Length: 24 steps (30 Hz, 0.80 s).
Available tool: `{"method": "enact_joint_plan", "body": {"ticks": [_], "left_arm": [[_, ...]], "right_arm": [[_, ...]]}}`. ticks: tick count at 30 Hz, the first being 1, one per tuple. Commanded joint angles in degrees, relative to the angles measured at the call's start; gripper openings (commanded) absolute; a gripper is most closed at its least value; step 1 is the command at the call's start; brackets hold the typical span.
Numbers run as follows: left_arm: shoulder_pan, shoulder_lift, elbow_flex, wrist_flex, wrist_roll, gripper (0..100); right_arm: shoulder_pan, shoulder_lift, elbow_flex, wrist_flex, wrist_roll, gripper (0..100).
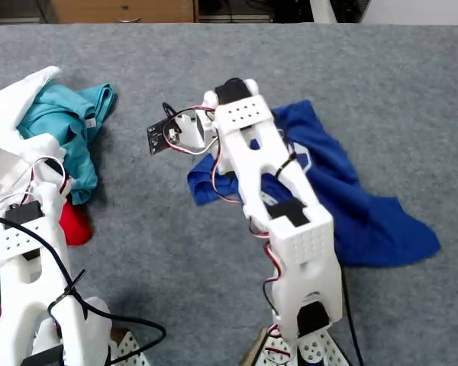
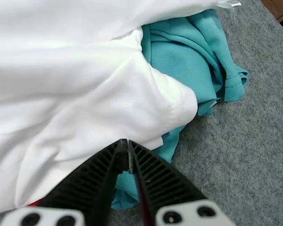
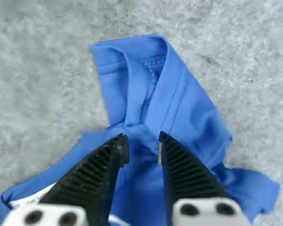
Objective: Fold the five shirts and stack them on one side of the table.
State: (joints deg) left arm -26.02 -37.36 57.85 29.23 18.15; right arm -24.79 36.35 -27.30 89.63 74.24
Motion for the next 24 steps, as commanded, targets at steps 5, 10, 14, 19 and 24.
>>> {"method": "enact_joint_plan", "body": {"ticks": [5,10,14,19,24], "left_arm": [[0.6,-1.0,-0.2,-1.0,-0.7,2],[0.6,-1.0,-0.1,-1.0,-0.7,2],[0.6,-1.0,-0.1,-1.0,-0.7,2],[0.6,-1.0,0.0,-1.0,-0.7,2],[0.6,-1.0,0.4,-1.1,-0.7,2]], "right_arm": [[-0.7,3.7,0.0,-4.8,0.4,11.5],[-0.5,6.8,0.0,-6.2,0.4,11.5],[0.9,8.7,-1.7,-6.0,0.4,11.5],[2.4,9.7,-3.6,-5.7,0.4,11.9],[2.6,11.2,-3.9,-5.9,0.4,16.3]]}}
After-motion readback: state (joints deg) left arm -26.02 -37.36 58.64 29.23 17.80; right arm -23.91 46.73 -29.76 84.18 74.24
